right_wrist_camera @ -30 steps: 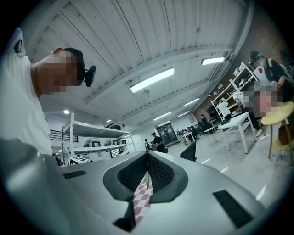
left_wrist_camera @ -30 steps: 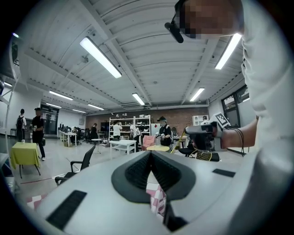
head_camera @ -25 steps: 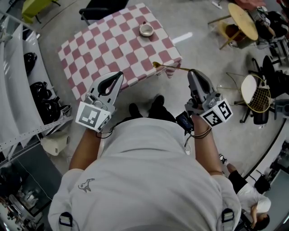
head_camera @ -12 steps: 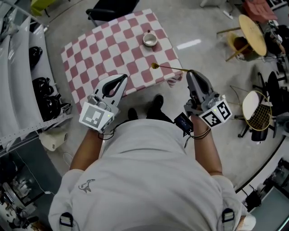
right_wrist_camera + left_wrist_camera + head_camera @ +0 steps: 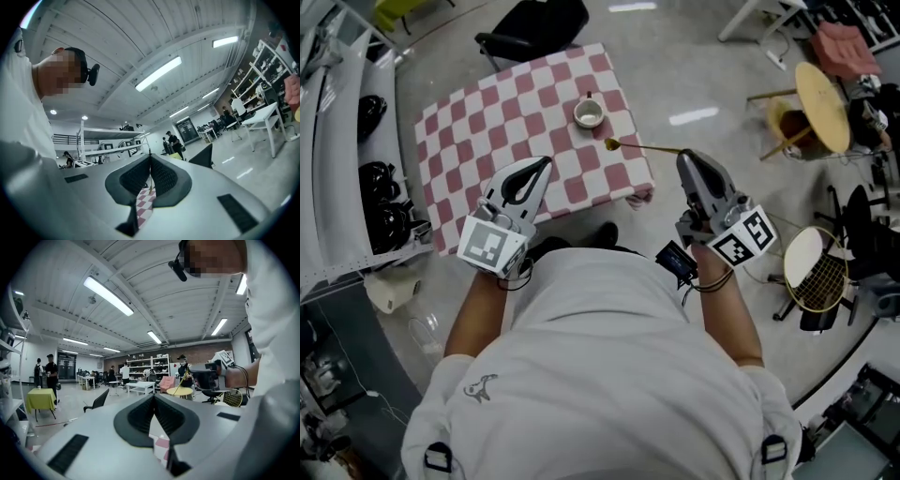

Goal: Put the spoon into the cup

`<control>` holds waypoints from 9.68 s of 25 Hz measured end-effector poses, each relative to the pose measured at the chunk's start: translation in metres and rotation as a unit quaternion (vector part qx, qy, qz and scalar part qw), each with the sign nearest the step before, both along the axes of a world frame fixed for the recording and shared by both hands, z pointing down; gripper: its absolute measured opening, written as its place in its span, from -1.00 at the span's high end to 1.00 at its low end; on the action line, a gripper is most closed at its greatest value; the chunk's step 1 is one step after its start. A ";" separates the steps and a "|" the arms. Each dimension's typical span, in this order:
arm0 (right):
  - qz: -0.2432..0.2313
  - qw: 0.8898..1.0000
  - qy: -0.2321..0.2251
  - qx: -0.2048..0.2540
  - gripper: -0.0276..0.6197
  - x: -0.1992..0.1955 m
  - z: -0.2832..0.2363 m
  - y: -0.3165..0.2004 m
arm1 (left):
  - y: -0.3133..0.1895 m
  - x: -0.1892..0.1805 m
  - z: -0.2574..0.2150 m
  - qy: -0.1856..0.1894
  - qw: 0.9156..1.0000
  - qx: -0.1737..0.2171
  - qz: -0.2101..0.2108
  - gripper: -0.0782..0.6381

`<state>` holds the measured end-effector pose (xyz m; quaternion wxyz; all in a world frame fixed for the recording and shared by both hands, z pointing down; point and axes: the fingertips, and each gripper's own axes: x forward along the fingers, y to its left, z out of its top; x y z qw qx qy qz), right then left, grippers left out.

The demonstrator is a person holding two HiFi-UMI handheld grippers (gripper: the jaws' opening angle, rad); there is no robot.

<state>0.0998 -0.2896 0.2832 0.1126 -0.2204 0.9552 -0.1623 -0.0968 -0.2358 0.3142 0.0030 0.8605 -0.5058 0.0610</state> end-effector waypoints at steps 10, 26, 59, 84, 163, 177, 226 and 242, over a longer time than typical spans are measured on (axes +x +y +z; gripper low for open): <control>-0.027 0.999 0.006 -0.026 0.81 0.012 0.029 -0.056 | -0.038 0.015 0.035 0.005 0.999 -0.036 -0.024 0.74; -0.028 0.997 0.014 -0.070 0.81 -0.037 0.071 -0.119 | -0.104 -0.018 0.064 0.002 0.997 -0.075 -0.015 0.74; -0.025 0.979 0.070 -0.190 0.81 -0.119 0.248 -0.205 | -0.217 -0.045 0.205 0.022 0.985 -0.170 0.035 0.74; -0.022 0.964 0.094 -0.248 0.81 -0.140 0.334 -0.219 | -0.245 -0.059 0.281 0.031 0.974 -0.222 0.031 0.74; -0.075 0.989 0.108 0.066 0.81 -0.065 0.048 -0.025 | -0.053 0.035 0.025 -0.019 1.000 -0.020 0.009 0.74; -0.052 0.989 0.117 0.076 0.81 -0.119 0.035 0.063 | 0.037 -0.008 0.001 0.036 0.998 -0.017 0.056 0.74; -0.079 0.987 0.122 0.066 0.81 0.058 0.053 0.352 | 0.318 0.167 0.031 0.019 0.998 -0.036 0.043 0.74; -0.077 0.989 0.114 0.056 0.81 0.058 0.048 0.400 | 0.357 0.167 0.014 0.013 0.998 -0.028 0.056 0.74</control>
